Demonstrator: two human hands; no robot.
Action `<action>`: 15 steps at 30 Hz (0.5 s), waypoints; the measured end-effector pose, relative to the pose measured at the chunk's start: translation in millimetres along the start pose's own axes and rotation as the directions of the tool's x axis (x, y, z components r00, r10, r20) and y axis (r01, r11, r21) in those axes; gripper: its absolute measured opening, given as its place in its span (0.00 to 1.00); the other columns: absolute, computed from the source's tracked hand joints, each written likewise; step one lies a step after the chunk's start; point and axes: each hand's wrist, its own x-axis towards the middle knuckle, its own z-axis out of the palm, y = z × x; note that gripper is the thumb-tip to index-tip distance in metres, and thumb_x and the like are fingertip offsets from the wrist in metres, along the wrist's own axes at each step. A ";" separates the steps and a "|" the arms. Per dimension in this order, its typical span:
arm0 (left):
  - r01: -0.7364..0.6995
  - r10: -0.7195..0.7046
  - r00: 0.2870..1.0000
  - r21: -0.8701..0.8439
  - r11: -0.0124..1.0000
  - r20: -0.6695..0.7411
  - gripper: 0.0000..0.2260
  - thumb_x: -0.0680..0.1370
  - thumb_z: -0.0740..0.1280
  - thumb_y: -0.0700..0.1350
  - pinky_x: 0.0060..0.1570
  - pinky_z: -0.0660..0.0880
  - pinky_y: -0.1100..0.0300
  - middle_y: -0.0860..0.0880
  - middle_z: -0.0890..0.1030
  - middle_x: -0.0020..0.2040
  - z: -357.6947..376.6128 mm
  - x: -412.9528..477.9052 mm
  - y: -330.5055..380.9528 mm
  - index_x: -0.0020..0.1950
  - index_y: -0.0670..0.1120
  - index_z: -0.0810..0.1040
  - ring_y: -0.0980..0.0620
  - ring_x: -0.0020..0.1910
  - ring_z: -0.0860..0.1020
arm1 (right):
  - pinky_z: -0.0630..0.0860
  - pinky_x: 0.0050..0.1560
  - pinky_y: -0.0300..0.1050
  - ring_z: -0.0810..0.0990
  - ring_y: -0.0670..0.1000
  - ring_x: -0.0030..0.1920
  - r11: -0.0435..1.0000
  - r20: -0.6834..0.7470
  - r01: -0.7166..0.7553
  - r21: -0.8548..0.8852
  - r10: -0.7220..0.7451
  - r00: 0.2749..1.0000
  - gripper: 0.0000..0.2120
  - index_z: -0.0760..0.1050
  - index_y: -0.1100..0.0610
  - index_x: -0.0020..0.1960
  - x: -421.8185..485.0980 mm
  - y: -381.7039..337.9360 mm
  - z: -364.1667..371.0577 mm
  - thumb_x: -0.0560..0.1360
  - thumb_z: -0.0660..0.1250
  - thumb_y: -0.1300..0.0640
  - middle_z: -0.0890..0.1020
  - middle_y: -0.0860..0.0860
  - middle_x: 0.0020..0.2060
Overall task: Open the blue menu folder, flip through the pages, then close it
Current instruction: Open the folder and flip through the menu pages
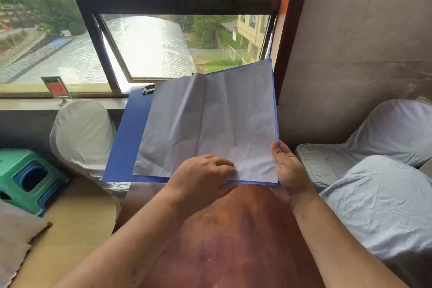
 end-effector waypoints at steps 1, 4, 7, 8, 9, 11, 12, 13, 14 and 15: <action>-0.015 0.015 1.000 0.009 1.000 0.001 0.05 0.75 0.76 0.49 0.35 0.83 0.52 0.54 0.88 0.51 -0.4 -0.3 0.0 0.48 0.50 0.88 0.46 0.44 0.86 | 0.81 0.68 0.61 0.85 0.60 0.68 1.000 0.006 0.002 -0.003 -0.002 1.000 0.29 0.84 0.52 0.68 -0.6 -0.8 -0.1 0.74 0.78 0.36 0.87 0.57 0.67; -0.084 0.083 0.996 0.117 0.990 0.016 0.04 0.74 0.74 0.43 0.35 0.82 0.53 0.52 0.88 0.48 5.0 -2.3 2.1 0.48 0.47 0.87 0.46 0.40 0.85 | 0.82 0.65 0.58 0.86 0.59 0.67 0.999 -0.033 0.000 -0.038 -0.001 0.999 0.25 0.84 0.50 0.68 -1.7 -3.0 0.6 0.77 0.75 0.36 0.87 0.55 0.66; -0.129 0.124 0.992 0.223 0.966 0.037 0.06 0.77 0.68 0.39 0.34 0.80 0.50 0.50 0.87 0.45 11.8 -5.6 3.6 0.48 0.46 0.85 0.45 0.38 0.82 | 0.86 0.53 0.46 0.89 0.53 0.61 0.999 -0.052 0.009 -0.038 -0.011 0.999 0.14 0.88 0.44 0.60 -1.6 -5.8 4.6 0.83 0.66 0.42 0.91 0.50 0.60; -0.131 0.127 0.991 0.240 0.962 0.033 0.06 0.77 0.68 0.39 0.34 0.80 0.50 0.49 0.86 0.44 11.9 -6.1 3.4 0.48 0.46 0.84 0.46 0.37 0.82 | 0.86 0.54 0.46 0.89 0.52 0.60 1.000 -0.057 0.011 -0.025 -0.012 0.998 0.14 0.89 0.44 0.59 -1.5 -6.8 6.0 0.83 0.66 0.43 0.91 0.50 0.59; -0.130 0.129 0.991 0.252 0.959 0.021 0.05 0.77 0.68 0.39 0.34 0.80 0.50 0.49 0.85 0.43 11.2 -6.1 3.3 0.46 0.46 0.84 0.45 0.37 0.81 | 0.86 0.58 0.51 0.89 0.53 0.62 1.000 -0.062 0.014 -0.013 -0.015 0.998 0.15 0.89 0.46 0.60 -1.5 -8.1 7.5 0.83 0.65 0.44 0.90 0.51 0.60; -0.121 0.130 0.991 0.266 0.956 -0.014 0.05 0.75 0.69 0.37 0.34 0.79 0.50 0.48 0.83 0.39 9.4 -5.2 3.8 0.43 0.46 0.83 0.45 0.35 0.80 | 0.79 0.69 0.61 0.86 0.59 0.67 1.000 -0.067 0.025 0.017 -0.024 0.997 0.17 0.87 0.50 0.64 -1.7 -9.5 9.6 0.83 0.66 0.44 0.88 0.56 0.65; -0.114 0.127 0.991 0.268 0.957 -0.033 0.05 0.74 0.70 0.37 0.33 0.79 0.50 0.48 0.82 0.38 8.8 -4.9 4.6 0.41 0.46 0.82 0.45 0.35 0.79 | 0.76 0.72 0.64 0.84 0.61 0.68 0.999 -0.067 0.023 0.029 -0.021 0.998 0.18 0.86 0.52 0.65 -1.6 -9.1 9.9 0.83 0.66 0.44 0.87 0.58 0.67; -0.105 0.124 0.991 0.266 0.958 -0.054 0.05 0.73 0.70 0.36 0.32 0.78 0.49 0.48 0.82 0.37 8.5 -4.6 4.8 0.40 0.46 0.81 0.45 0.34 0.79 | 0.74 0.74 0.67 0.83 0.63 0.69 0.999 -0.071 0.017 0.041 -0.014 0.997 0.19 0.85 0.53 0.67 -1.2 -8.9 9.8 0.84 0.65 0.45 0.86 0.59 0.68; -0.097 0.120 0.990 0.261 0.961 -0.075 0.05 0.72 0.71 0.36 0.32 0.78 0.49 0.48 0.81 0.36 8.7 -4.9 4.8 0.39 0.45 0.81 0.44 0.33 0.78 | 0.73 0.74 0.70 0.83 0.65 0.70 0.999 -0.074 0.012 0.050 -0.008 0.997 0.19 0.84 0.54 0.68 -0.8 -9.3 9.7 0.85 0.65 0.45 0.85 0.61 0.68; -0.090 0.117 0.989 0.254 0.963 -0.093 0.06 0.73 0.71 0.36 0.31 0.78 0.49 0.47 0.81 0.36 9.4 -5.1 4.2 0.39 0.45 0.80 0.44 0.33 0.78 | 0.72 0.74 0.72 0.82 0.67 0.70 0.998 -0.073 0.008 0.064 -0.003 0.997 0.19 0.83 0.56 0.69 -0.3 -9.5 9.4 0.86 0.64 0.47 0.84 0.62 0.69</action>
